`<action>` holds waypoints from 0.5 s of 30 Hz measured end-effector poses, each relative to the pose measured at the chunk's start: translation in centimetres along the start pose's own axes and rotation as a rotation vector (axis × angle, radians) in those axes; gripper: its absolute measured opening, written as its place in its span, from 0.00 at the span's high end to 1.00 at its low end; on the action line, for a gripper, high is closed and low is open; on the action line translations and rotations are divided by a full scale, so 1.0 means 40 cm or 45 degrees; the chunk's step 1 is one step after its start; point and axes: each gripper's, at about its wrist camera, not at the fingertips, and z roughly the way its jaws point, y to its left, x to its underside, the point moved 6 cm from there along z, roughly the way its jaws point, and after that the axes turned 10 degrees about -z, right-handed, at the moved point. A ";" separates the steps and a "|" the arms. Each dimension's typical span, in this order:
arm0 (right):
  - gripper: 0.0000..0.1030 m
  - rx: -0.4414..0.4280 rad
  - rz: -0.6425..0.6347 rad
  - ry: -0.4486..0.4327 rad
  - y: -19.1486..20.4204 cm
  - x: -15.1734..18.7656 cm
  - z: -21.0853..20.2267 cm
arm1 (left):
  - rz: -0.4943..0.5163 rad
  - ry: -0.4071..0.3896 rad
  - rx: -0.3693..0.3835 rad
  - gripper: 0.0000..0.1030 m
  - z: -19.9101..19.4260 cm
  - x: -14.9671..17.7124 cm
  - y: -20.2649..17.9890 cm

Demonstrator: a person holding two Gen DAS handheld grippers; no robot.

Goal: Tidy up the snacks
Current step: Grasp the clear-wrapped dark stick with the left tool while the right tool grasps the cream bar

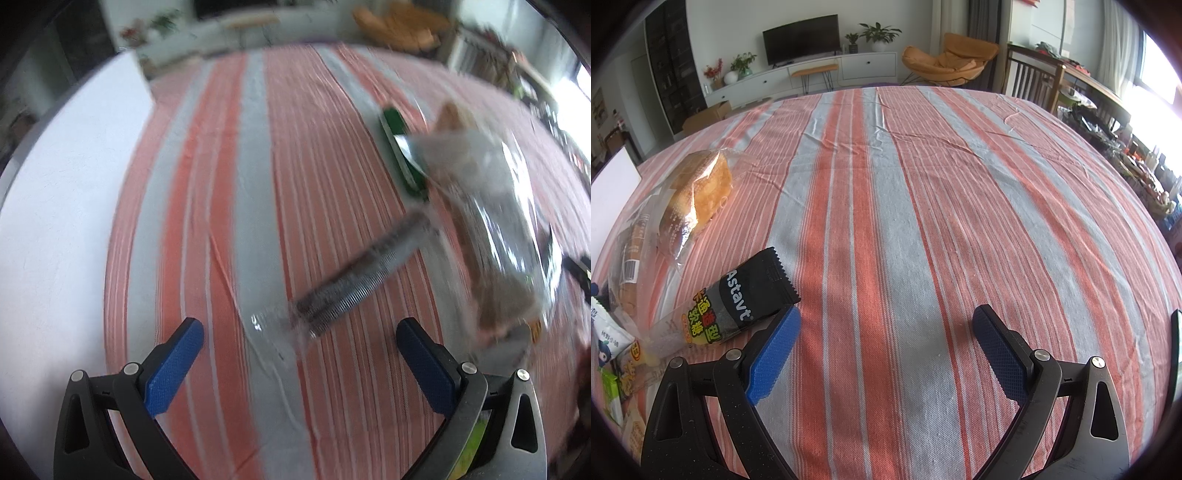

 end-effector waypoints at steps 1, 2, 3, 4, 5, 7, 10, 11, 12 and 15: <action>0.07 0.000 0.000 0.000 0.000 0.000 0.000 | 0.059 0.006 -0.007 0.00 -0.009 -0.008 -0.009; 0.07 0.000 0.000 0.000 0.000 0.000 0.000 | 0.112 -0.004 -0.020 0.00 -0.016 -0.018 -0.018; 0.07 0.000 0.000 0.000 0.000 0.000 0.000 | 0.184 -0.018 -0.045 0.00 -0.023 -0.030 -0.031; 0.07 0.000 0.000 0.000 0.000 0.000 0.000 | 0.243 -0.026 -0.071 0.00 -0.025 -0.040 -0.043; 0.07 0.000 0.000 0.000 0.000 0.000 0.000 | 0.300 -0.040 -0.100 0.00 -0.026 -0.052 -0.055; 0.07 0.000 0.000 0.000 0.000 0.000 0.000 | 0.377 -0.053 -0.123 0.00 -0.018 -0.074 -0.078; 0.07 0.000 0.000 0.000 0.000 0.000 0.000 | 0.384 -0.009 -0.090 0.01 0.014 -0.091 -0.098; 0.07 0.000 0.000 0.000 0.000 0.000 0.000 | 0.373 -0.001 -0.077 0.02 0.022 -0.092 -0.098; 0.07 0.000 0.000 0.000 0.000 0.000 0.000 | 0.350 -0.006 -0.046 0.09 0.024 -0.094 -0.097; 0.07 0.000 0.000 0.000 0.000 0.000 0.000 | 0.203 -0.007 0.121 0.54 0.012 -0.076 -0.085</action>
